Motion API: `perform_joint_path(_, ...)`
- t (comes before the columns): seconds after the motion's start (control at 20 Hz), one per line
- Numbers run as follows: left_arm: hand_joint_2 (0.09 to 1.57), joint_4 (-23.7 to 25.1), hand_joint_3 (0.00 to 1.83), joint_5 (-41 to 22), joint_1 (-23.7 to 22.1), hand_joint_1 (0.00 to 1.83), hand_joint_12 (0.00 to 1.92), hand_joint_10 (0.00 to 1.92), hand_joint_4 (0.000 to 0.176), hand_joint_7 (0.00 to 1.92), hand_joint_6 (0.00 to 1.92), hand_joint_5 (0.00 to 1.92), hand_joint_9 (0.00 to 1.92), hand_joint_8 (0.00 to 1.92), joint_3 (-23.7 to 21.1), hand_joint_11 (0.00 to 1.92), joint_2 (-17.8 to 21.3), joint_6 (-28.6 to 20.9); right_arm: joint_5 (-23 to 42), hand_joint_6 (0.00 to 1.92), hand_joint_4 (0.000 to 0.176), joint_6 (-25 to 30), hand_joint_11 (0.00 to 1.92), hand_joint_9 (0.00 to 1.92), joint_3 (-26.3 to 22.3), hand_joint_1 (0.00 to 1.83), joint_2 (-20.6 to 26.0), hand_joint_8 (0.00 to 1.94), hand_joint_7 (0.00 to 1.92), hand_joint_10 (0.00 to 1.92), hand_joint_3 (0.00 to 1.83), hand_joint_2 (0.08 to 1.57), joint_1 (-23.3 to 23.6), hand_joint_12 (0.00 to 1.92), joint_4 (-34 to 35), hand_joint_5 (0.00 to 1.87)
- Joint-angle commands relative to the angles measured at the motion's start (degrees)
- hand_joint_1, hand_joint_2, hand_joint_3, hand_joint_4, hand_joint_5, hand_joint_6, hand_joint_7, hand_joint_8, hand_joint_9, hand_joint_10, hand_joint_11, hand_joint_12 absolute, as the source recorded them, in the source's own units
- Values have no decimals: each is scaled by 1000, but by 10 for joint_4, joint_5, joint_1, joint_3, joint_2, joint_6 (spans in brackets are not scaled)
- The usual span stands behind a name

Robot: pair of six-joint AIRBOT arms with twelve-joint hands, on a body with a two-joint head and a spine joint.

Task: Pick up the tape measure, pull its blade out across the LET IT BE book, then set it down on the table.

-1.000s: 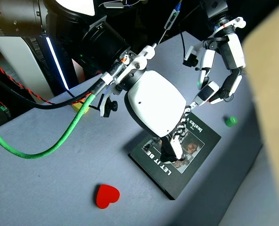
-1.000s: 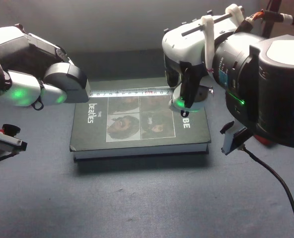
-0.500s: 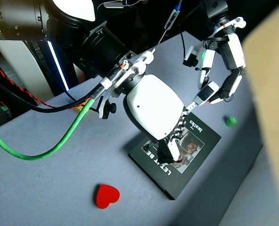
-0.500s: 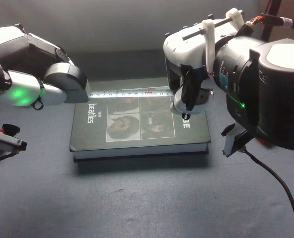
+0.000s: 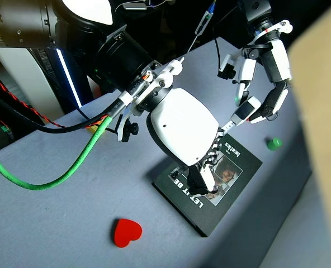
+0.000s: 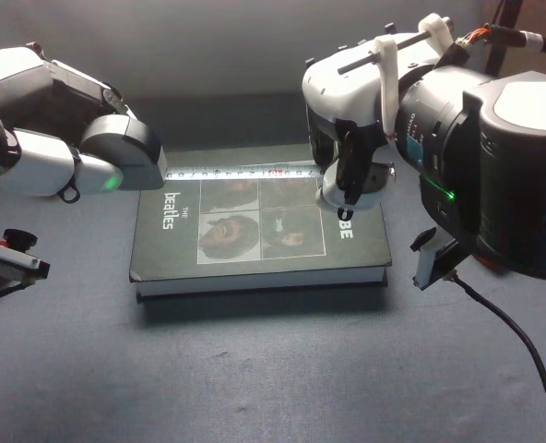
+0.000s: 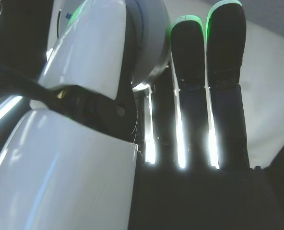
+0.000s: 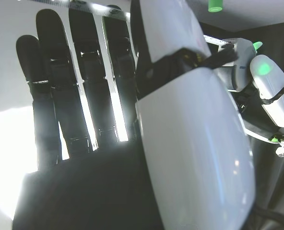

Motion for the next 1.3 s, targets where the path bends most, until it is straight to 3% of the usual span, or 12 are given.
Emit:
perform_joint_path(0.0, 1134, 3, 0, -52, -11, 1374, 1205, 1337, 0, 955, 884, 873, 894, 1074, 4, 918, -1, -9, 0, 4, 0, 2, 469, 963, -2, 1027, 3, 13, 1039, 27, 0, 1041, 7, 959, -48, 943)
perform_joint_path(0.1, 1134, 3, 0, -52, -11, 1374, 1204, 1337, 0, 956, 885, 871, 895, 1072, 3, 916, -1, -9, 0, 9, 0, 2, 483, 965, -2, 1039, 3, 13, 1042, 27, 2, 1046, 6, 966, -49, 956)
perform_joint_path(0.15, 1134, 3, 0, -52, -11, 1374, 1201, 1337, 0, 956, 886, 871, 894, 1073, 2, 906, -1, -10, 0, 528, 0, 2, 623, 1083, -3, 1223, 3, 47, 1408, 74, 0, 1026, 5, 1027, -50, 1087)
perform_joint_path(0.2, 1134, 3, 0, -52, -11, 1374, 1201, 1337, 0, 956, 886, 871, 894, 1073, 2, 906, -1, -10, 0, 528, 0, 2, 623, 1083, -3, 1223, 3, 47, 1408, 74, 0, 1026, 5, 1027, -50, 1087)
perform_joint_path(0.25, 1134, 3, 0, -52, -11, 1374, 1201, 1345, 0, 958, 884, 872, 888, 1071, 2, 899, -1, -11, 0, 777, 0, 2, 724, 1176, -3, 1246, 3, 396, 1310, 65, 0, 1042, 5, 1092, -50, 1055)
perform_joint_path(0.3, 1134, 3, 0, -52, -11, 1374, 1201, 1345, 0, 958, 884, 872, 888, 1071, 3, 899, -1, -11, 0, 777, 0, 2, 724, 1176, -3, 1246, 3, 396, 1310, 65, 0, 1042, 5, 1092, -50, 1055)
perform_joint_path(0.35, 1132, 3, 0, -54, -12, 1375, 1220, 1344, 0, 956, 861, 893, 887, 1075, 3, 896, -1, -11, 0, 913, 0, 2, 770, 1213, -3, 1246, 3, 593, 1231, 63, 0, 1061, 4, 1155, -50, 1005)
perform_joint_path(0.75, 1130, 3, 0, -57, -10, 1375, 1222, 1337, 0, 952, 864, 902, 890, 1073, 3, 880, -1, -13, 2, 913, 0, -3, 756, 1203, -19, 1250, 19, 652, 1219, 56, 1, 1066, -7, 1168, -63, 985)
perform_joint_path(1.25, 1129, 3, 0, -59, -10, 1375, 1234, 1340, 0, 965, 851, 907, 880, 1069, 4, 895, -1, -14, 12, 909, 0, -35, 765, 1207, -50, 1247, 86, 659, 1212, 57, 0, 1066, -3, 1172, -52, 994)
